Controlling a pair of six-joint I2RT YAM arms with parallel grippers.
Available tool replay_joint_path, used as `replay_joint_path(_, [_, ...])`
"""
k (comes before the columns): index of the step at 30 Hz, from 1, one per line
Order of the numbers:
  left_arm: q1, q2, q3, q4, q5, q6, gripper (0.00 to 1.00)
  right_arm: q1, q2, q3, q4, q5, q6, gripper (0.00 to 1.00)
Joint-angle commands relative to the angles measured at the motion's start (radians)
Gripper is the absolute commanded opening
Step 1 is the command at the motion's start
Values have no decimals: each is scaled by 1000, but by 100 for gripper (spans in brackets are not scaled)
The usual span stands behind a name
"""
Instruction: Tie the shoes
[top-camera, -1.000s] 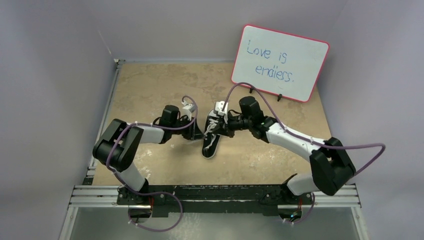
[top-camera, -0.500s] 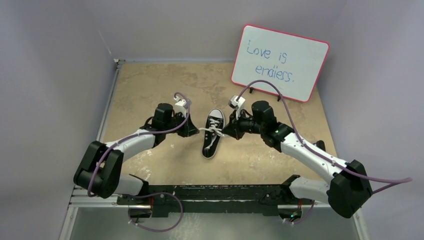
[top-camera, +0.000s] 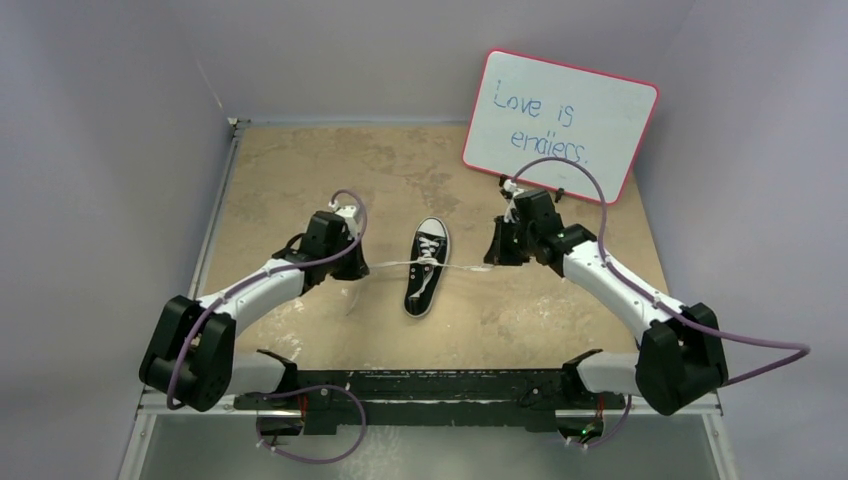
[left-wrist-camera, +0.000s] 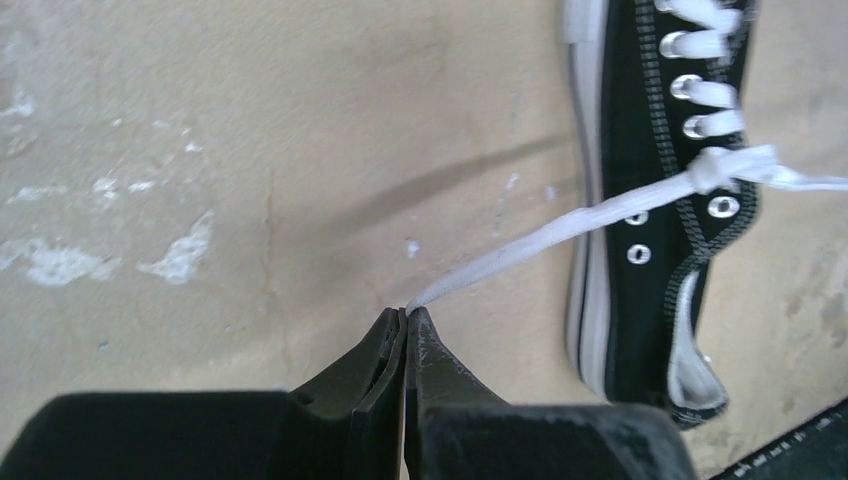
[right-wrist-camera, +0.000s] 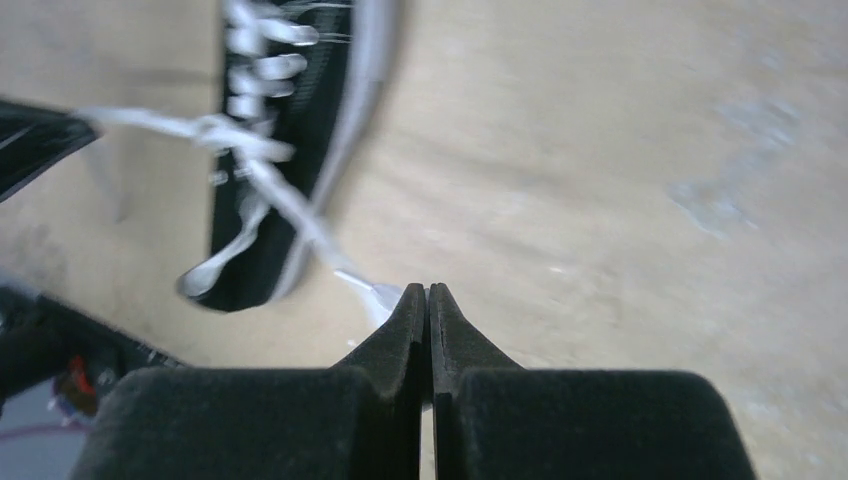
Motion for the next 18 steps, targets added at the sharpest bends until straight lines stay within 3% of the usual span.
replay_joint_path(1, [16,31,35,-78,-156,-31,0,-34,43,-15,-157,208,102,0])
replay_joint_path(9, [54,84,50,-148,-329,-106,0,-44,208,-7,-197,339,132,0])
replay_joint_path(18, [68,121,44,-188,-381,-170,0,-88,298,1,-207,539,189,0])
